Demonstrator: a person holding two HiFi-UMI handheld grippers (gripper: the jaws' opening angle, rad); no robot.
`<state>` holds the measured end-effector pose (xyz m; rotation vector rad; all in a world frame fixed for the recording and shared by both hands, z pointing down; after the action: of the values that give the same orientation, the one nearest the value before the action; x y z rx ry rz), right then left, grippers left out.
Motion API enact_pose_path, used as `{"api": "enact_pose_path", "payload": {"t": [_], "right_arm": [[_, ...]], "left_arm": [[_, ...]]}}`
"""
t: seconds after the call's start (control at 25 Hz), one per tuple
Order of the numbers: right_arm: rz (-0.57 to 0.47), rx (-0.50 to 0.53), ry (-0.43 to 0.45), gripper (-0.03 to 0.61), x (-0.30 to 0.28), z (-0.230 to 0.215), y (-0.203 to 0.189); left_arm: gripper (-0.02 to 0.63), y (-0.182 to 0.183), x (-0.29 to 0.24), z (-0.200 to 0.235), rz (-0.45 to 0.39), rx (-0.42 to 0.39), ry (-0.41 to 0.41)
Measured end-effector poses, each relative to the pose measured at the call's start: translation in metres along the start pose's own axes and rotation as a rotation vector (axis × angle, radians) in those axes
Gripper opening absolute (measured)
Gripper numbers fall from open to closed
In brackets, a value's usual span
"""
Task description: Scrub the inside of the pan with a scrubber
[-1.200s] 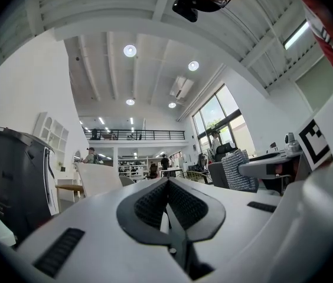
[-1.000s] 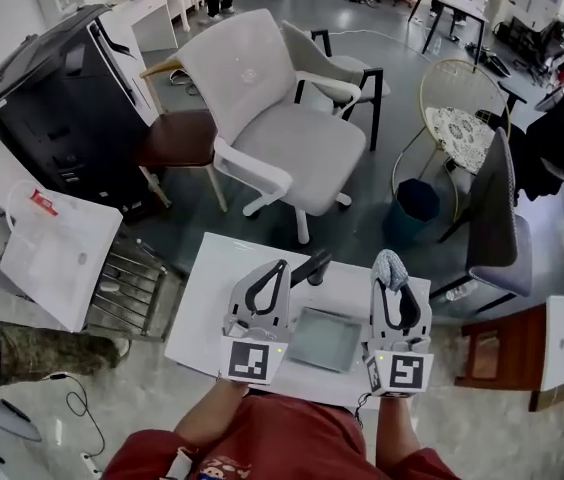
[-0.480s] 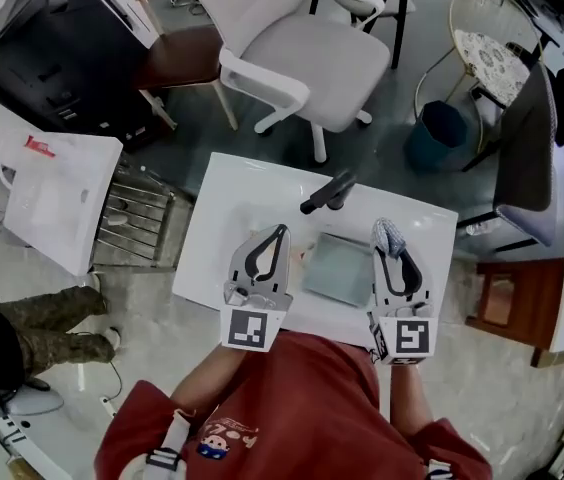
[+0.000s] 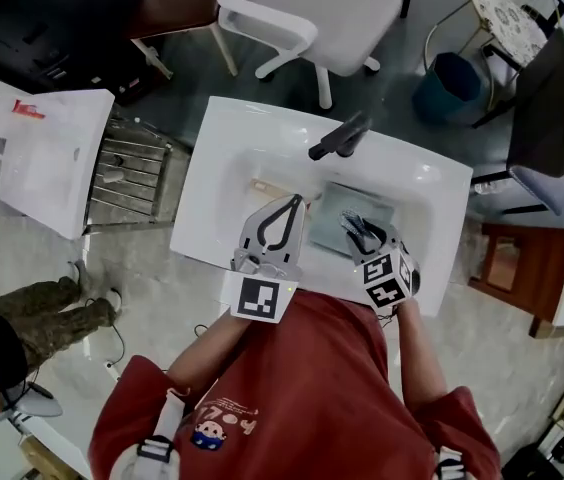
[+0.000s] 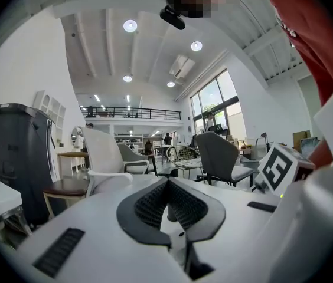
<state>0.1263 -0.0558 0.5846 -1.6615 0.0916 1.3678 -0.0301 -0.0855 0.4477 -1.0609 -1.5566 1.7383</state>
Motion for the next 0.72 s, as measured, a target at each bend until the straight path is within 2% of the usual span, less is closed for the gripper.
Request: {"api": "enact_pose_path", "payload": {"t": [0.12, 0.36, 0.52, 0.72], "right_arm": [[0.134, 0.081, 0.111, 0.161, -0.029, 0.014, -0.016], [0.304, 0.309, 0.289, 0.155, -0.072, 0.037, -0.026], [0.377, 0.371, 0.371, 0.155, -0.093, 0.049, -0.029], [0.419, 0.425, 0.436, 0.155, -0.107, 0.063, -0.029]], "left_arm": [[0.014, -0.004, 0.002, -0.003, -0.001, -0.003, -0.007], [0.014, -0.010, 0.007, 0.003, 0.011, 0.005, 0.025], [0.014, -0.016, 0.010, 0.005, 0.019, 0.013, 0.035], [0.014, -0.020, 0.012, 0.007, 0.015, 0.027, 0.039]]}}
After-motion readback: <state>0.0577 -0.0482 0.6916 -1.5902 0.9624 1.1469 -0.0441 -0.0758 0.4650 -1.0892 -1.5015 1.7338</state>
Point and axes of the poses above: the fingertips, and each gripper's own axes: x backward along the fingers, z to its left, y out of its top, the point moved 4 cm from there along x, backward along the fingers, and after that the axes turned 1 degree about -y, right-handed, at the moved point
